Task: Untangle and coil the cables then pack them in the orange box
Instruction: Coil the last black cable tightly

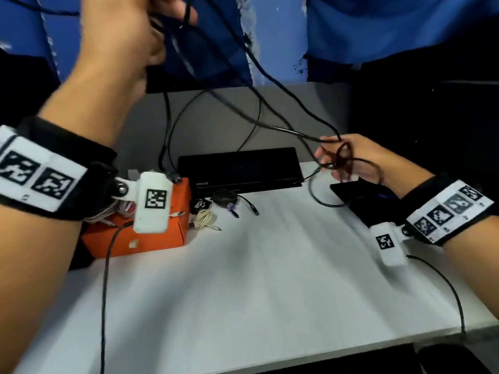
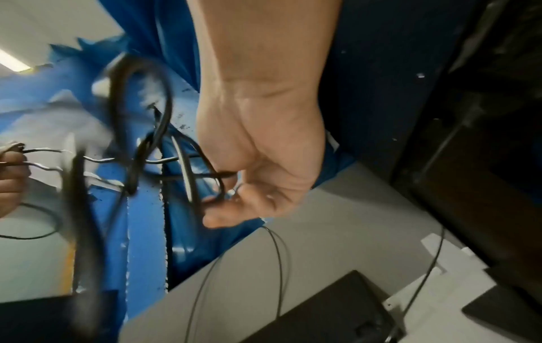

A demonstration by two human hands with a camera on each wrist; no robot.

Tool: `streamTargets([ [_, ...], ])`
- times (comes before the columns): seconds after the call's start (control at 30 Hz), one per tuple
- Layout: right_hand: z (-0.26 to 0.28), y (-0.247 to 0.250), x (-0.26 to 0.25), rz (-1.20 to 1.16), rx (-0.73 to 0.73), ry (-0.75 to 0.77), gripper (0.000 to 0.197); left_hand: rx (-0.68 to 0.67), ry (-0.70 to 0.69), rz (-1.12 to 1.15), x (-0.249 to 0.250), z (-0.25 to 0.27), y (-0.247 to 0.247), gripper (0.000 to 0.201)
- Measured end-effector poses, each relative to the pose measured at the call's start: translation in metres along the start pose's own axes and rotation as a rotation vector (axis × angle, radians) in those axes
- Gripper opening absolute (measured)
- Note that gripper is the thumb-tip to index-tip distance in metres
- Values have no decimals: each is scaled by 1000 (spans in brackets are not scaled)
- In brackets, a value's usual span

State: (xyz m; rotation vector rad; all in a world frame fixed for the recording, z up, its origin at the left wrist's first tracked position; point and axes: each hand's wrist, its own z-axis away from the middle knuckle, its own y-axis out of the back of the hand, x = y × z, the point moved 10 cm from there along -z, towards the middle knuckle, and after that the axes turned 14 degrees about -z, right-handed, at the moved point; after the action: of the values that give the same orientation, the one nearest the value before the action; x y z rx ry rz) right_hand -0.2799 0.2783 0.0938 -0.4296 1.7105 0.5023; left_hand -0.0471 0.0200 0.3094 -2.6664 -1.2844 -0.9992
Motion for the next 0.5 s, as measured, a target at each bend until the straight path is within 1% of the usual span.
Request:
streamTargets([
  [0.07, -5, 15, 6, 5, 61, 56, 45, -27, 11, -47, -7, 2, 5, 28],
  [0.1, -9, 24, 5, 38, 143, 95, 49, -49, 16, -91, -9, 5, 3, 33],
  [0.17, -11, 49, -7, 198, 357, 142, 66, -94, 45, -202, -12, 12, -1, 41],
  [0.2, -11, 58, -14, 265, 420, 135, 78, -109, 69, -262, -14, 15, -1, 45],
  [0.23, -12, 62, -17, 274, 425, 105, 87, -123, 100, -307, -17, 16, 2, 48],
  [0.27, -13, 60, -16, 216, 378, 65, 91, -138, 134, -333, -22, 18, 5, 50],
  [0.37, -20, 40, -6, -28, 197, -53, 85, -229, 244, -351, -39, 24, 3, 53],
  [0.43, -20, 24, -5, -211, 89, -113, 84, -322, 291, -336, -50, 32, -18, 53],
  [0.5, -18, 1, -16, -353, 9, -100, 71, -403, 315, -294, -58, 42, -49, 52],
])
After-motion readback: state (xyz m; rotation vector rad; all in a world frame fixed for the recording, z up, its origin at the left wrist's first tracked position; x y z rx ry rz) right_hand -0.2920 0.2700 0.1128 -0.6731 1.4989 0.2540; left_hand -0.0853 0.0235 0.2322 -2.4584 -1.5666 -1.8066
